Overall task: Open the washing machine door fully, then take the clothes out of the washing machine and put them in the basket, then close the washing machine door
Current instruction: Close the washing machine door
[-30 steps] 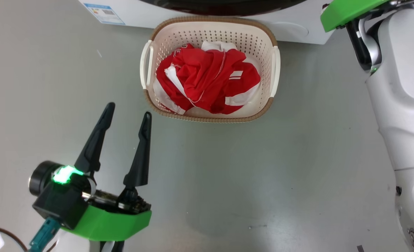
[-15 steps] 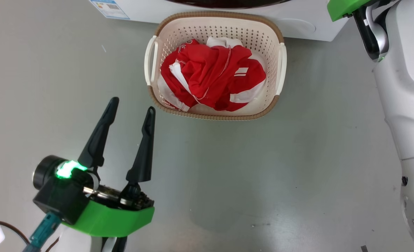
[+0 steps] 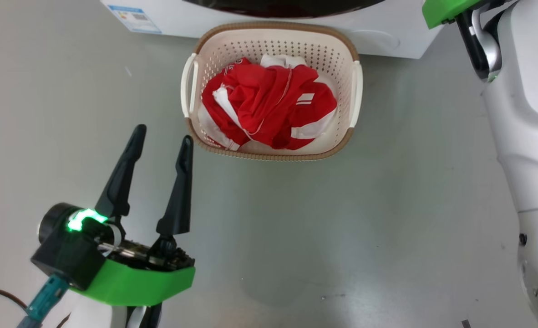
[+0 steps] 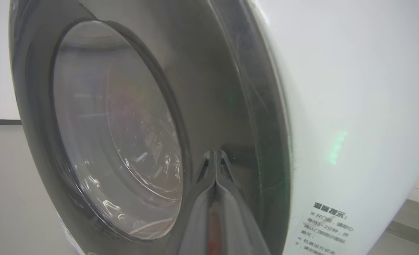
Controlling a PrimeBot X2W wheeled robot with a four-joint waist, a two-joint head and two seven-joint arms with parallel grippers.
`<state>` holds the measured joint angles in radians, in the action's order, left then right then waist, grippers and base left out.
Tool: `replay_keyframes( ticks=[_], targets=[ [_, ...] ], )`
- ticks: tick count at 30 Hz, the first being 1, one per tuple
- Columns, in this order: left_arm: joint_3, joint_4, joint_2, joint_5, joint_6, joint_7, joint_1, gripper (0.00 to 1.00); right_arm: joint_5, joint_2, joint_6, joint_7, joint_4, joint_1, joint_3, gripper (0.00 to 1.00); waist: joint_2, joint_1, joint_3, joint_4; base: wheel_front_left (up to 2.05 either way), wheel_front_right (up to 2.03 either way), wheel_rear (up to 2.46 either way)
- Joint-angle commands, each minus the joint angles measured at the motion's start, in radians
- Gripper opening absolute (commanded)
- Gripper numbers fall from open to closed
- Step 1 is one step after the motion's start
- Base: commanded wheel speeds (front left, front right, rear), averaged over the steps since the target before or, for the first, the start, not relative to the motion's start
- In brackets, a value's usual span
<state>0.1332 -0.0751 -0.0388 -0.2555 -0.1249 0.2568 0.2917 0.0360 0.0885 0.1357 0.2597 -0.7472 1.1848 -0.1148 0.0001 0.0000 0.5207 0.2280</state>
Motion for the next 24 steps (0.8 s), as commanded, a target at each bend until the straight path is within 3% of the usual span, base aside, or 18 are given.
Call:
replay_keyframes(
  ticks=[1,4,5,7,9,15,24],
  targets=[
    [-0.037,-0.025,-0.011,-0.005,-0.006,0.005,-0.003,1.0,0.011,-0.029,-0.005,0.002,0.037,-0.027,-0.011,0.0,-0.0001,0.0,-0.012,-0.012,0.0,0.0,0.0],
    [-0.041,-0.023,-0.011,-0.024,-0.005,0.005,-0.01,1.0,0.027,-0.033,-0.005,0.002,0.066,-0.068,-0.033,0.0,-0.0001,0.0,-0.027,-0.028,0.0,0.0,0.0],
    [-0.044,-0.022,-0.011,-0.025,-0.004,0.005,-0.011,1.0,0.032,-0.034,-0.005,0.002,0.077,-0.084,-0.044,0.28,-0.0001,0.0,-0.033,-0.033,0.0,0.0,0.0],
    [-0.044,-0.016,-0.011,-0.019,-0.004,0.005,-0.015,1.0,0.042,-0.036,-0.005,0.002,0.098,-0.119,-0.066,0.49,-0.0001,0.0,-0.045,-0.044,0.0,0.0,0.0],
    [-0.042,-0.01,-0.011,-0.008,-0.004,0.005,-0.019,1.0,0.05,-0.037,-0.005,0.002,0.117,-0.154,-0.086,0.98,-0.0001,0.0,-0.059,-0.055,0.0,0.0,0.0],
    [-0.042,0.006,-0.011,-0.008,-0.004,0.005,-0.038,1.0,0.092,-0.038,-0.005,0.002,0.198,-0.26,-0.138,1.0,-0.0001,0.0,-0.101,-0.087,0.0,0.0,0.0],
    [-0.048,0.011,-0.011,-0.009,-0.002,0.005,-0.069,1.0,0.118,-0.038,-0.005,0.002,0.332,-0.459,-0.139,1.0,-0.0001,0.0,-0.172,-0.119,0.0,0.0,0.0]
  ],
)
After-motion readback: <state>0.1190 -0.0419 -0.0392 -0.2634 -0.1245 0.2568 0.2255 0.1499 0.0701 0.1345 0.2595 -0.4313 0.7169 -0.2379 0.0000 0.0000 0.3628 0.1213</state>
